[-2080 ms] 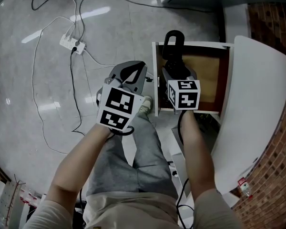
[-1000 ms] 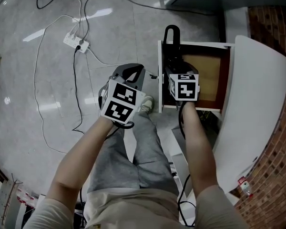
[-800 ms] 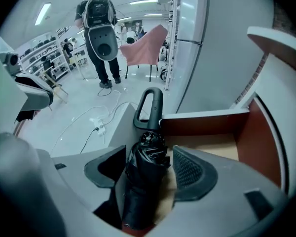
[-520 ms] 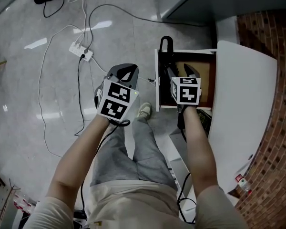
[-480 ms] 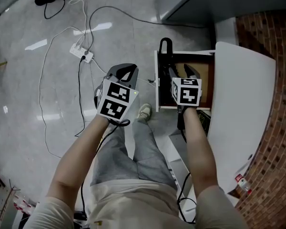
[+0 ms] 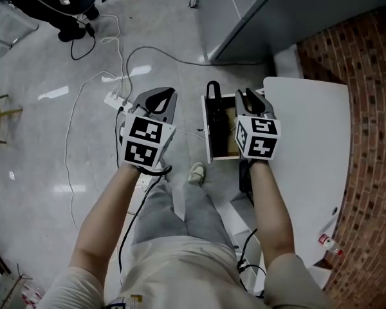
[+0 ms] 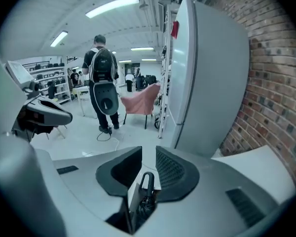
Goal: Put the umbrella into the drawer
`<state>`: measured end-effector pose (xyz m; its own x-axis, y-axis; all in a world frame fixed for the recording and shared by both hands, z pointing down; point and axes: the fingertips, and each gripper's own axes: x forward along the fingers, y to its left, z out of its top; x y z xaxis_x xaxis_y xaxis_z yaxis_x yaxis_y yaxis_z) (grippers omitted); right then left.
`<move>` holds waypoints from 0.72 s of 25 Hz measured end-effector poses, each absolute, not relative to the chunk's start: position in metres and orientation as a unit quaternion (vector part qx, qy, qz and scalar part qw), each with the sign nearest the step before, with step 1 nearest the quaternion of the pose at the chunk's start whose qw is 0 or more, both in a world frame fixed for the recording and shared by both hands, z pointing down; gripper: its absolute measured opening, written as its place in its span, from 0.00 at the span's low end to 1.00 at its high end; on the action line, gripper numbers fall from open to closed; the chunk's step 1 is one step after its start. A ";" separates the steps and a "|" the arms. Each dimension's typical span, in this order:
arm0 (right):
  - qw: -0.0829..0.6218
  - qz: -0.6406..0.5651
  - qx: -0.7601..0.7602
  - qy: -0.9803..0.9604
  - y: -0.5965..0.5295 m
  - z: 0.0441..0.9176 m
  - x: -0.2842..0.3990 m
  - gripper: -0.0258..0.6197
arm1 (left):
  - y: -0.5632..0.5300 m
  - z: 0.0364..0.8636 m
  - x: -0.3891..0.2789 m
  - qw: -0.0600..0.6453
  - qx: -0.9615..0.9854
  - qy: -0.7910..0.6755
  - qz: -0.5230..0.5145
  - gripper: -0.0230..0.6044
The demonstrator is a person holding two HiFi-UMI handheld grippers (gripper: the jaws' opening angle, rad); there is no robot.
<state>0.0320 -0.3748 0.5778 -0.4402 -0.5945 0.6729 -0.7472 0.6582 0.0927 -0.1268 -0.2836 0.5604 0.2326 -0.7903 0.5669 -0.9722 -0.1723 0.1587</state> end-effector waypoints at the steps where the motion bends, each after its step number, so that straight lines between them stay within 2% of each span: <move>1: 0.347 0.105 0.398 -0.842 -0.372 0.583 0.027 0.17 | -0.281 0.570 -0.131 0.253 0.745 -0.592 0.176 0.05; 3: 0.337 0.095 0.401 -0.847 -0.370 0.570 0.020 0.15 | -0.279 0.569 -0.136 0.244 0.748 -0.594 0.168 0.05; 7: 0.289 0.071 0.401 -0.866 -0.357 0.495 0.009 0.09 | -0.266 0.509 -0.137 0.179 0.754 -0.609 0.166 0.05; 18: 0.173 0.002 0.382 -0.908 -0.329 0.294 -0.025 0.06 | -0.257 0.324 -0.138 0.073 0.786 -0.606 0.096 0.05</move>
<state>-0.0245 -0.3287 0.2944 -0.6485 -0.6929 0.3153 -0.6940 0.7083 0.1290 -0.1382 -0.2572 0.3237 0.2476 -0.9388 0.2396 -0.9669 -0.2552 -0.0008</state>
